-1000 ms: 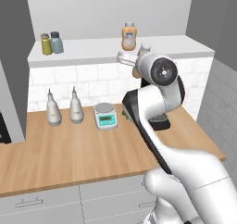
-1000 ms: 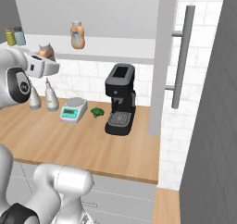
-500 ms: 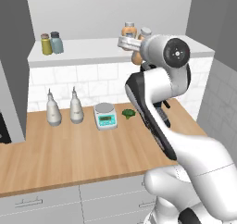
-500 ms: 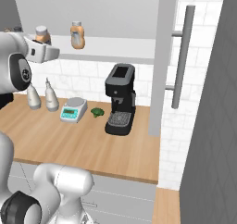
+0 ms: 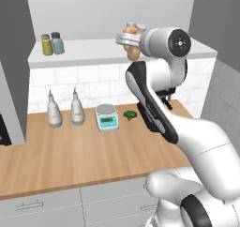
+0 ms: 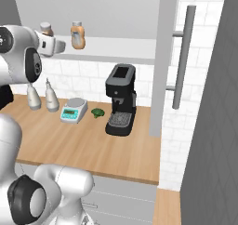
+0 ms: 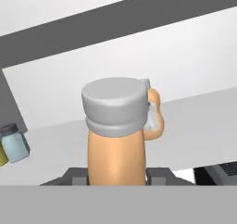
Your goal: Put the shaker and condiment bottle from the counter next to their counterparts in the cabinet.
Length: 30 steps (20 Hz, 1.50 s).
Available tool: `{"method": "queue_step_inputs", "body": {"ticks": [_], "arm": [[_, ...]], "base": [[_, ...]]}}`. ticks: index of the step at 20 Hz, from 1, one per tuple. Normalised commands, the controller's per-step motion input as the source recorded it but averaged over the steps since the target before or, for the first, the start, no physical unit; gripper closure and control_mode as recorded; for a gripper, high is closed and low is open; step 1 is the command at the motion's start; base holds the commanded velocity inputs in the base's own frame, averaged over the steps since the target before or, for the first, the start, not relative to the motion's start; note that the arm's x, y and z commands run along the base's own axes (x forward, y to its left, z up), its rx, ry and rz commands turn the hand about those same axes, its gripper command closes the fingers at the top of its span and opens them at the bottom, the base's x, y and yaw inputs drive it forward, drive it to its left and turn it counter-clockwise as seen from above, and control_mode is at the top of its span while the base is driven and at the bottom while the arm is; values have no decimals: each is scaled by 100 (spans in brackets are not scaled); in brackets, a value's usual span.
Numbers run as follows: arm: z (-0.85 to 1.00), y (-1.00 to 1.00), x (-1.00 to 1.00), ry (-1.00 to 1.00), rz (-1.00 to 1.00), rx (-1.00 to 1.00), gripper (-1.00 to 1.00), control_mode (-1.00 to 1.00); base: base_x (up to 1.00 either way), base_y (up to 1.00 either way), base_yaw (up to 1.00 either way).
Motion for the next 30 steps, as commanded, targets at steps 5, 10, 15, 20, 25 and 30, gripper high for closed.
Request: {"method": "queue_step_inputs", "body": {"ticks": [5, 10, 15, 20, 25, 30], "arm": [[0, 1, 46, 1, 0, -4, 100, -100], [0, 3, 58, 9, 0, -5, 100, -100], [0, 3, 47, 3, 0, -6, 100, -100], [0, 9, 38, 0, 0, -7, 100, -100], [-18, 2, 22, 0, 1, -4, 100, -100], [-28, 0, 19, 0, 2, -3, 100, -100]], "base": [[0, 0, 0], [0, 0, 0], [0, 0, 0], [0, 0, 0], [0, 0, 0], [0, 0, 0]]}}
